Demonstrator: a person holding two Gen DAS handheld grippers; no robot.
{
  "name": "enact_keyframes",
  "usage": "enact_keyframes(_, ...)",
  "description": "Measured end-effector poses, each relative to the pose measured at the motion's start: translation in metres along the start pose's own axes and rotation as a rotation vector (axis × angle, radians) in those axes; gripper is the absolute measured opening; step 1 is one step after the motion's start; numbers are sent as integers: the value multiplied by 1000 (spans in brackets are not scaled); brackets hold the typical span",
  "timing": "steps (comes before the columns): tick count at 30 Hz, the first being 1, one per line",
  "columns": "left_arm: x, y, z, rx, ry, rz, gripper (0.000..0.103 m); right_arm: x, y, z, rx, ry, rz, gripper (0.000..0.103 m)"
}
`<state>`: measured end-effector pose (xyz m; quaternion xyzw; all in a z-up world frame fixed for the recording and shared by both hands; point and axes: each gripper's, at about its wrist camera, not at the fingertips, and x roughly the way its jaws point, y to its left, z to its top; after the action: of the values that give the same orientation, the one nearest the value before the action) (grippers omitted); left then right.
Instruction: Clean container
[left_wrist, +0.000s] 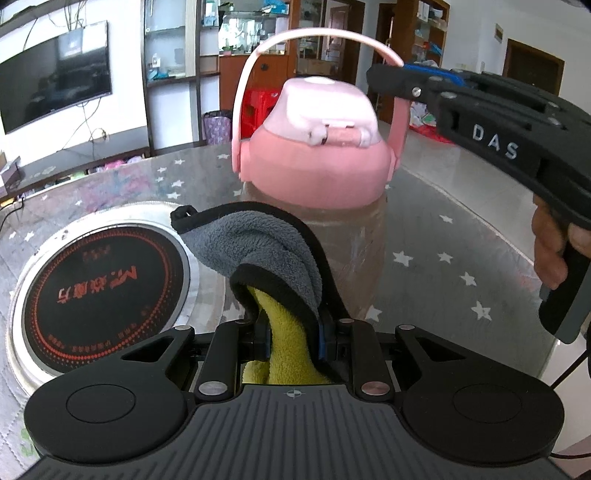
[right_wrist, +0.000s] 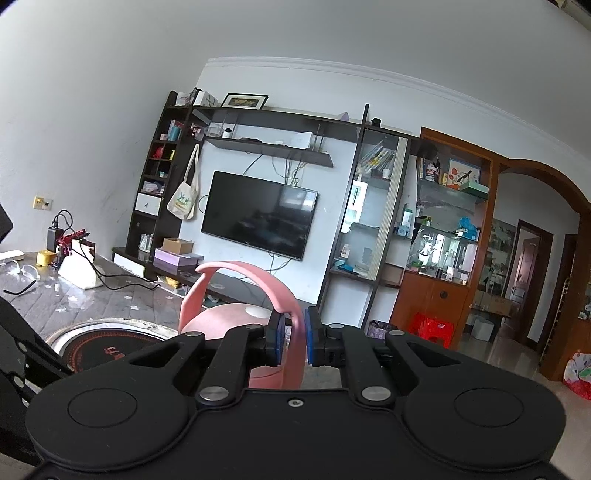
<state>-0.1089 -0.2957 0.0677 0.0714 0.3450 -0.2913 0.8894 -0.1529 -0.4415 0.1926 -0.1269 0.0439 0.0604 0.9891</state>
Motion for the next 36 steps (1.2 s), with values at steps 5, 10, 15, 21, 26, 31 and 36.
enact_keyframes(5, 10, 7, -5, -14, 23, -1, 21, 0, 0, 0, 2, 0, -3, 13)
enact_keyframes(10, 17, 12, -9, -29, 41, -4, 21, -1, 1, -1, -2, -1, -9, 13)
enact_keyframes(15, 20, 16, -11, -38, 53, -9, 21, -2, 3, -2, -5, -3, -15, 15)
enact_keyframes(21, 17, 20, -9, -38, 39, -3, 21, -5, 2, -2, 1, -4, -16, 20)
enact_keyframes(26, 5, 25, 2, -34, -1, 13, 21, -8, 2, -2, 5, -6, -16, 21)
enact_keyframes(31, -8, 28, 16, -20, -49, 32, 21, -11, 1, -2, 10, -8, -17, 21)
enact_keyframes(36, -20, 26, 34, 8, -103, 51, 21, -14, 1, -2, 15, -9, -17, 21)
